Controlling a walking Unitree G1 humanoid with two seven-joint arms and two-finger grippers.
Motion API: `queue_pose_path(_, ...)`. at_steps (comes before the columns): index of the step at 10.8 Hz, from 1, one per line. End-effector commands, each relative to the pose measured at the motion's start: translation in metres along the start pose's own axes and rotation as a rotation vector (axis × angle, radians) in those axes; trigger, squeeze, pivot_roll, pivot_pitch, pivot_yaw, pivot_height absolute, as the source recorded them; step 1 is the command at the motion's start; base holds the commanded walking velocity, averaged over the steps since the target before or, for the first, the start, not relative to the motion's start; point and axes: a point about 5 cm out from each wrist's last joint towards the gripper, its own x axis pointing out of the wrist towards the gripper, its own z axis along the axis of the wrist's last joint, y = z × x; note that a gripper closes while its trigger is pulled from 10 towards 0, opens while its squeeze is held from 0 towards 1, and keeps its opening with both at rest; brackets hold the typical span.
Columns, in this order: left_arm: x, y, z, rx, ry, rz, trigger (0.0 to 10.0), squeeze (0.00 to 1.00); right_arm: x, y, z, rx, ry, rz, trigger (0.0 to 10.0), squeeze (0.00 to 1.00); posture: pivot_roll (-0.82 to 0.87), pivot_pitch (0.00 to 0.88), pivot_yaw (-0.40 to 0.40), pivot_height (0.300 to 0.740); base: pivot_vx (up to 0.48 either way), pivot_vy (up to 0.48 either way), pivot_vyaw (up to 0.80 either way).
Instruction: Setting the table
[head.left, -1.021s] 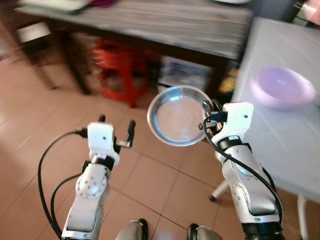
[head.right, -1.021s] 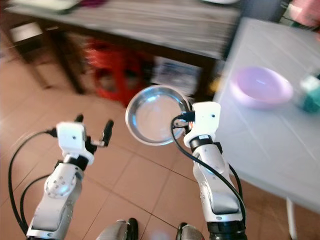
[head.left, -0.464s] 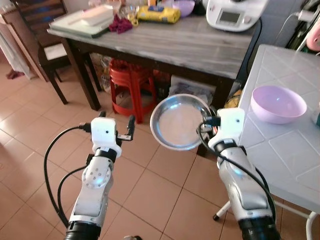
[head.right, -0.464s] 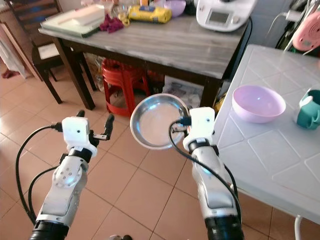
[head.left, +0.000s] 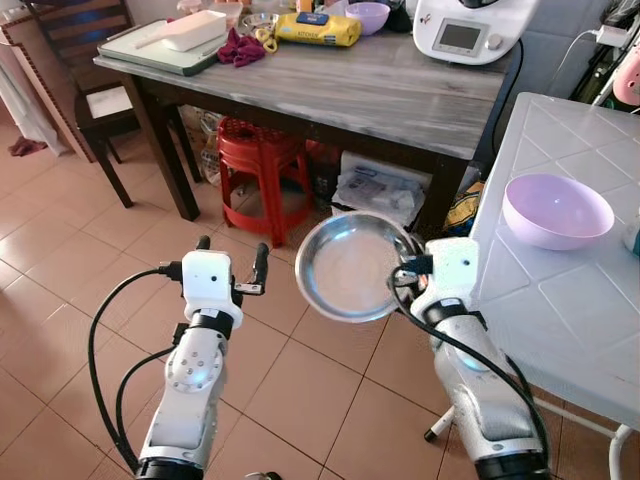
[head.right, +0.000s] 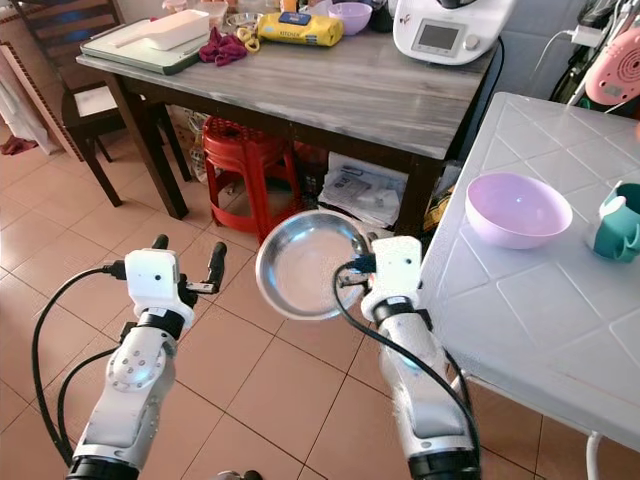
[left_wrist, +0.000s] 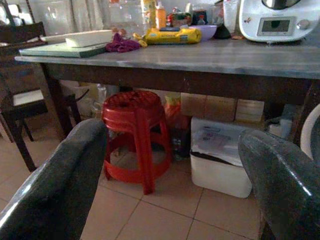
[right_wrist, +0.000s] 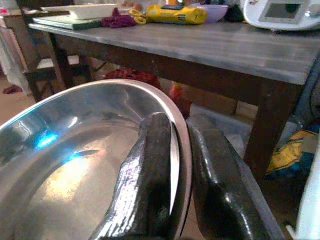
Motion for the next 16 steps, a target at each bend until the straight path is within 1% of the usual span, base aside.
queue_pose_path(1, -0.002, 0.001, 0.003, 0.013, -0.012, 0.004, 10.0, 0.0, -0.001, -0.006, 0.006, -0.005, -0.024, -0.02, 10.0, 0.0, -0.05, 0.139, 0.029, 0.74, 0.0, 0.0, 0.0)
queue_pose_path(3, -0.001, 0.001, 0.002, 0.016, -0.005, -0.003, 10.0, 0.0, 0.003, -0.013, 0.007, -0.029, -0.025, -0.034, 10.0, 0.0, -0.06, 0.164, 0.025, 0.74, 0.0, 0.0, 0.0)
queue_pose_path(5, -0.002, 0.001, 0.002, 0.015, 0.0, -0.003, 10.0, 0.0, 0.008, -0.016, 0.013, -0.052, -0.049, -0.046, 10.0, 0.0, -0.07, 0.155, 0.033, 0.74, 0.0, 0.0, 0.0)
queue_pose_path(6, 0.0, -0.002, -0.001, 0.012, 0.005, -0.012, 10.0, 0.0, 0.009, -0.021, 0.013, -0.06, -0.051, -0.061, 10.0, 0.0, -0.08, 0.151, 0.035, 0.74, 0.0, 0.0, 0.0)
queue_pose_path(7, 0.003, -0.008, 0.001, 0.0, -0.005, -0.029, 10.0, 0.0, 0.007, -0.027, 0.012, -0.074, -0.05, -0.088, 10.0, 0.0, -0.09, 0.128, 0.03, 0.74, 0.0, 0.0, 0.0)
queue_pose_path(9, 0.004, -0.007, -0.003, 0.005, -0.001, -0.029, 10.0, 0.0, 0.005, -0.025, 0.009, -0.078, -0.047, -0.089, 10.0, 0.0, -0.1, 0.097, 0.015, 0.74, 0.0, 0.0, 0.0)
queue_pose_path(10, 0.006, -0.007, -0.001, 0.004, -0.014, -0.026, 10.0, 0.0, 0.005, -0.022, 0.009, -0.09, -0.051, -0.067, 10.0, 0.0, -0.09, 0.073, 0.009, 0.74, 0.0, 0.0, 0.0)
queue_pose_path(11, 0.006, -0.005, -0.003, 0.006, -0.009, -0.013, 10.0, 0.0, 0.005, -0.02, 0.004, -0.097, -0.039, -0.063, 10.0, 0.0, -0.08, 0.073, 0.004, 0.74, 0.0, 0.0, 0.0)
queue_pose_path(12, 0.009, -0.003, 0.005, -0.012, -0.04, -0.016, 10.0, 0.0, 0.007, -0.015, 0.01, -0.096, -0.068, -0.046, 10.0, 0.0, -0.07, 0.073, 0.02, 0.74, 0.0, 0.0, 0.0)
queue_pose_path(13, 0.009, -0.006, -0.001, -0.007, -0.024, -0.036, 10.0, 0.0, 0.006, -0.017, 0.001, -0.087, -0.044, -0.055, 10.0, 0.0, -0.08, 0.08, 0.034, 0.74, 0.0, 0.0, 0.0)
queue_pose_path(14, 0.009, -0.01, 0.004, -0.011, -0.041, -0.07, 10.0, 0.0, 0.004, -0.019, 0.004, -0.069, -0.049, -0.075, 10.0, 0.0, -0.08, 0.084, 0.044, 0.74, 0.274, 0.0, 0.0)
queue_pose_path(16, 0.008, -0.013, -0.003, -0.013, -0.017, -0.082, 10.0, 0.0, -0.001, -0.02, 0.0, -0.094, -0.048, -0.081, 10.0, 0.0, -0.1, 0.109, 0.06, 0.74, 0.351, 0.0, 0.0)
